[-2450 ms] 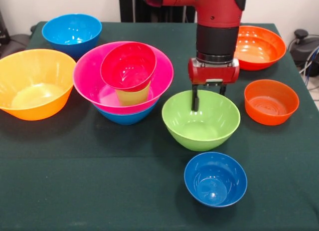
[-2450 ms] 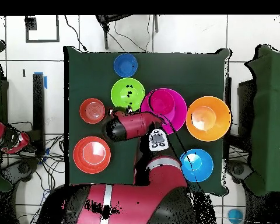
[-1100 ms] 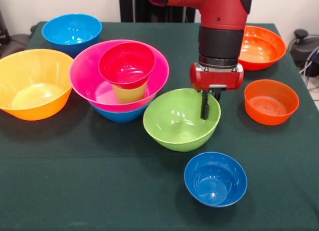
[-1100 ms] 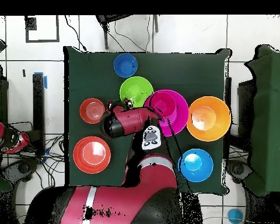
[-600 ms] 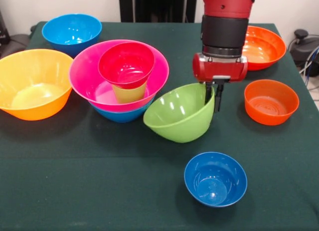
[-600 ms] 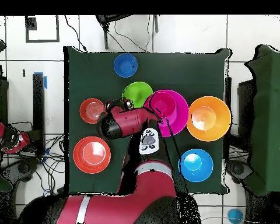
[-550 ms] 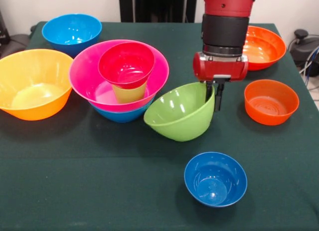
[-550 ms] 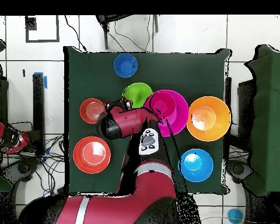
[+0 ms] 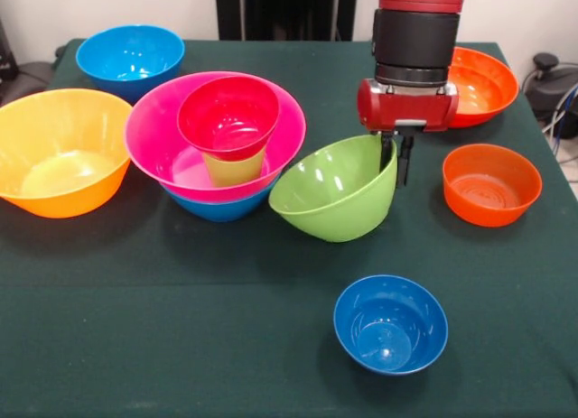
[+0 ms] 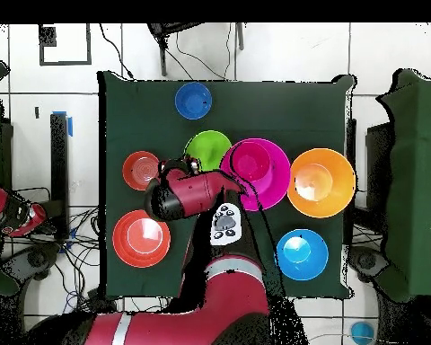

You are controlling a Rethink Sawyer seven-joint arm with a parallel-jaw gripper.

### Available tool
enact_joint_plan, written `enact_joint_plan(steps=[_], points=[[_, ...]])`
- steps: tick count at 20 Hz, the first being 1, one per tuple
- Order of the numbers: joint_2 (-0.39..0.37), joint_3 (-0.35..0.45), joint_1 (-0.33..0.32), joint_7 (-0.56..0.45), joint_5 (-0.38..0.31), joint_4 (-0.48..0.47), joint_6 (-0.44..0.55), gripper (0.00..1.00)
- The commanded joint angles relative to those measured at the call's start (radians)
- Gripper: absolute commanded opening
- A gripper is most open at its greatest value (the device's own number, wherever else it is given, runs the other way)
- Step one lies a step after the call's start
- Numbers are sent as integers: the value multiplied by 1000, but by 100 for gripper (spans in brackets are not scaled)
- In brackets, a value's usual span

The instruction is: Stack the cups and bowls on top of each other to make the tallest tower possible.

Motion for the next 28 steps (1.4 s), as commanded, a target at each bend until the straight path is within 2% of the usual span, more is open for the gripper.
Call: enact_joint_plan(steps=[1, 10, 19, 28], points=[[-17, 90, -17, 109, 12, 52, 23, 0], [-75, 98, -12, 121, 56, 79, 80, 0], [-152, 91, 23, 116, 124, 82, 179, 0], [-213, 117, 9, 88, 167, 114, 246, 0]])
